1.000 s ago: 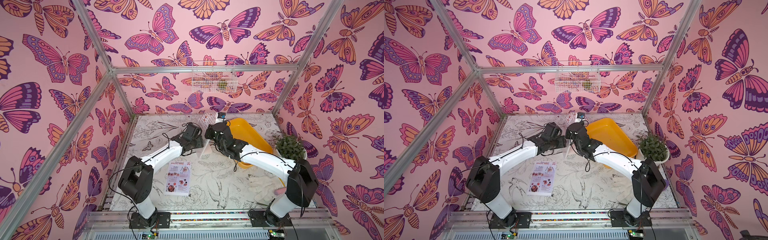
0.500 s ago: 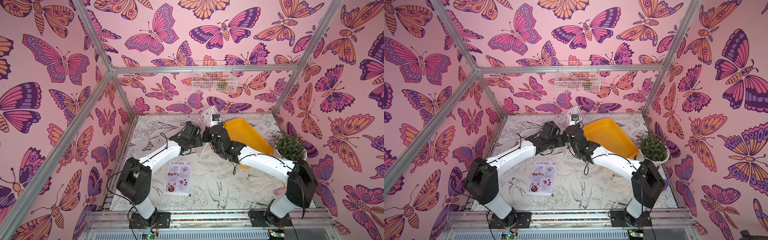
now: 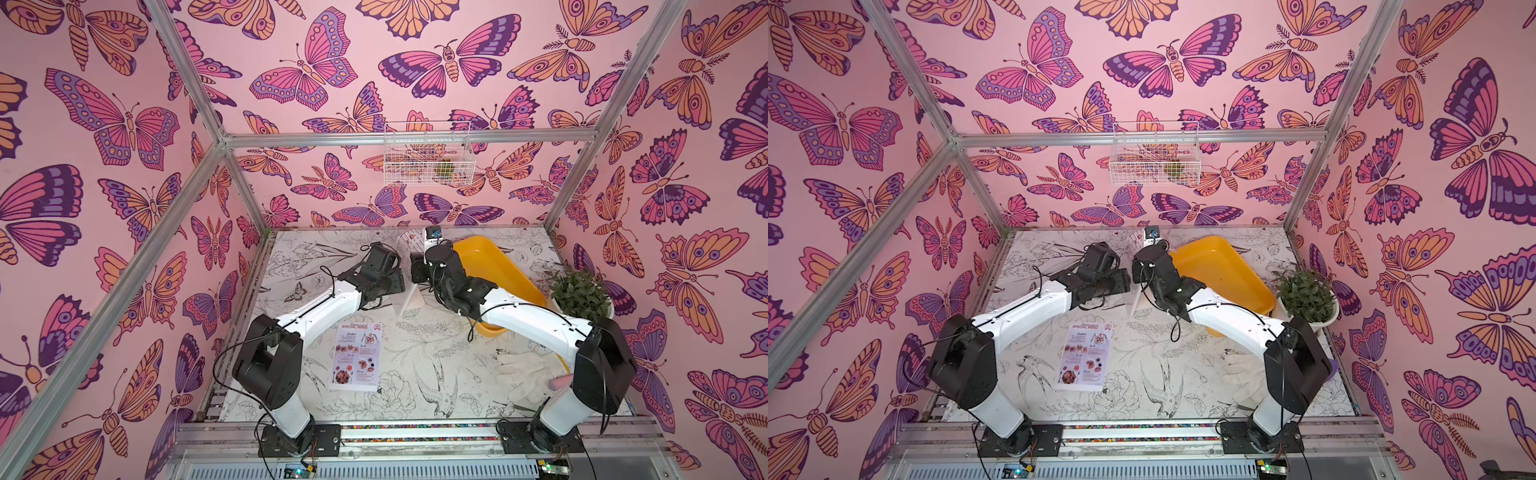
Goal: Replace the menus in the menu holders
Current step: Insert the menu into the menu holder.
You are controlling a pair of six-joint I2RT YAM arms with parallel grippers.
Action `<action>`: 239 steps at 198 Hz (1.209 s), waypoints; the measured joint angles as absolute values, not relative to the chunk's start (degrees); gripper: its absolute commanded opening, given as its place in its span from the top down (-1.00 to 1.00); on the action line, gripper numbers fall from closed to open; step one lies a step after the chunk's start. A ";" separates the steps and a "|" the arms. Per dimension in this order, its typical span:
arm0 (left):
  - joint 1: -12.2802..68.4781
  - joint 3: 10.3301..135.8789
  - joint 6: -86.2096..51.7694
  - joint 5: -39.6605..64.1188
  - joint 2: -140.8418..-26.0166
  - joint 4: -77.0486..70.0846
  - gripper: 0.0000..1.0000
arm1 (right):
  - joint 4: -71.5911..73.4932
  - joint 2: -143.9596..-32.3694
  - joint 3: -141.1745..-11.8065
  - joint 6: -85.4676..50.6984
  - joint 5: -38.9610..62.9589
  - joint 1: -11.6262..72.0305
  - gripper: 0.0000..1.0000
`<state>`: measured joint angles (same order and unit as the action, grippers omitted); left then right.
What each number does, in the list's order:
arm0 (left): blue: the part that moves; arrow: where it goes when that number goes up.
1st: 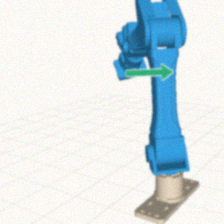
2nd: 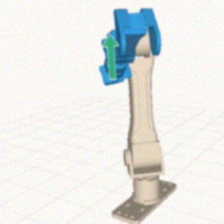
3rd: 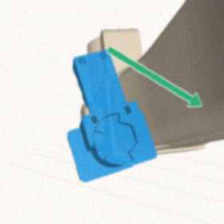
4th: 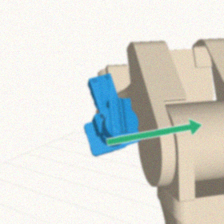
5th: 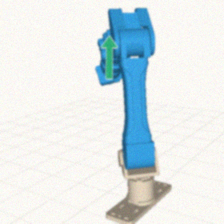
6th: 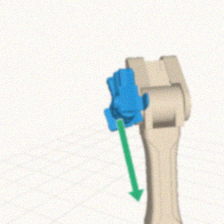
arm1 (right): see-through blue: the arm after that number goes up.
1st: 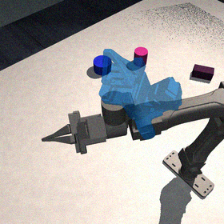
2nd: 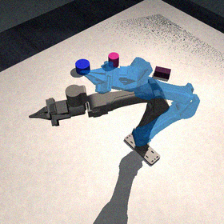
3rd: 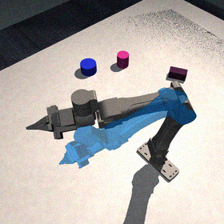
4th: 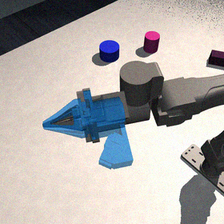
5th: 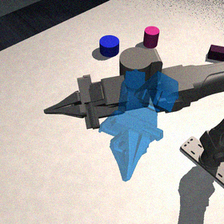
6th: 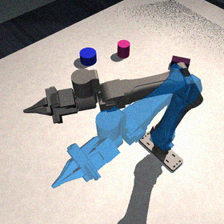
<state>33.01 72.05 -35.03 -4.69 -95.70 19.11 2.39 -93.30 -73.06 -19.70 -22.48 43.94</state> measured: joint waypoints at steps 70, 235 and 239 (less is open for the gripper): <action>33.01 72.05 -35.00 -4.71 -95.70 19.11 -0.40 | 2.33 -91.70 -74.83 -20.56 -12.36 39.29 -0.25; 33.01 72.05 -35.00 -4.71 -95.70 19.16 -0.38 | 3.73 -89.25 -74.81 -24.91 -1.37 32.75 0.71; 33.01 72.05 -34.98 -4.71 -95.70 19.14 -0.39 | 3.81 -89.25 -74.74 -24.97 -1.34 32.75 0.71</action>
